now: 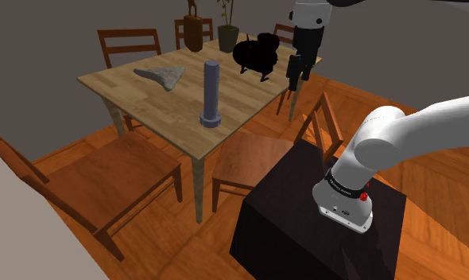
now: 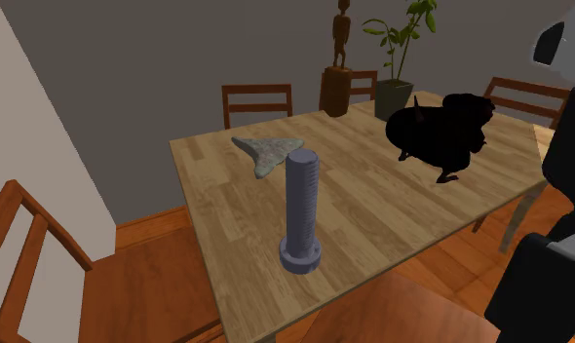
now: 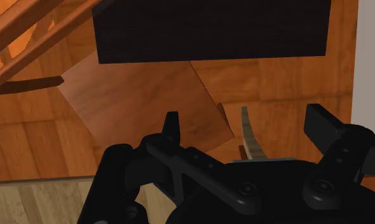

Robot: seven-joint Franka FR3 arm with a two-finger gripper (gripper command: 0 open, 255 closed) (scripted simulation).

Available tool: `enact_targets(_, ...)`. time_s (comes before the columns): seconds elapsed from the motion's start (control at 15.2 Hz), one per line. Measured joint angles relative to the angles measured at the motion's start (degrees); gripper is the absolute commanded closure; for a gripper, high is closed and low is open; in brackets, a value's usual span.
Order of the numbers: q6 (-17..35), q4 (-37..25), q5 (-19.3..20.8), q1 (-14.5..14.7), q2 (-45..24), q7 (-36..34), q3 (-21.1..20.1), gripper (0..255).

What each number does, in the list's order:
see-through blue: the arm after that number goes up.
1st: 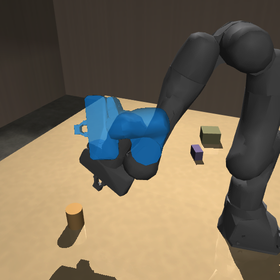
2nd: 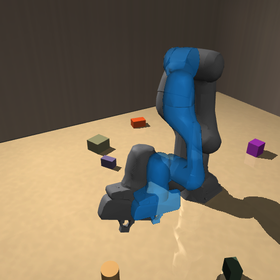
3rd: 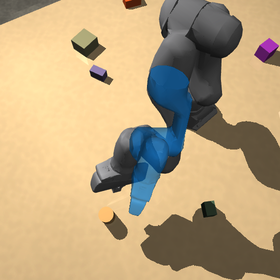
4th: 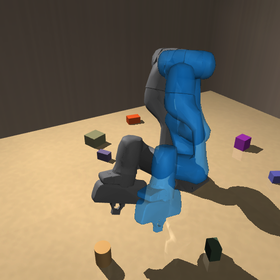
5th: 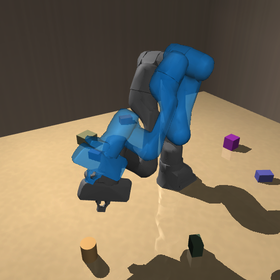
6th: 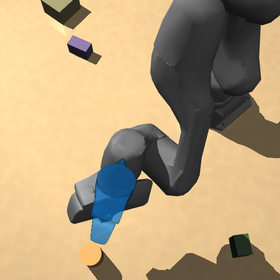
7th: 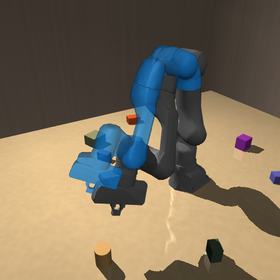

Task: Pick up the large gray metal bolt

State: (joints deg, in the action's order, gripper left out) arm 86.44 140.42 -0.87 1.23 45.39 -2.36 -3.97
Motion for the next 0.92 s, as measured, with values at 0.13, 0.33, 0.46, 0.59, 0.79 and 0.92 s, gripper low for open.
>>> enact_targets(0.13, 0.7, -0.4, 0.0, 0.0, -1.0, 0.0, 0.0, 0)
enact_targets(0.33, 3.8, -3.3, -0.1, -0.2, -6.7, 0.3, 0.2, 0)
enact_targets(0.46, 6.1, -6.1, -0.1, -0.4, -11.6, 0.6, 0.2, 0)
enact_targets(0.59, 7.8, -9.0, 0.0, -0.6, -16.0, 1.1, 0.5, 0)
enact_targets(0.79, 10.2, -14.0, 0.0, -0.8, -23.1, 1.6, 0.7, 0)
enact_targets(0.92, 11.1, -17.7, -0.3, -0.7, -27.5, 1.4, 0.5, 0)
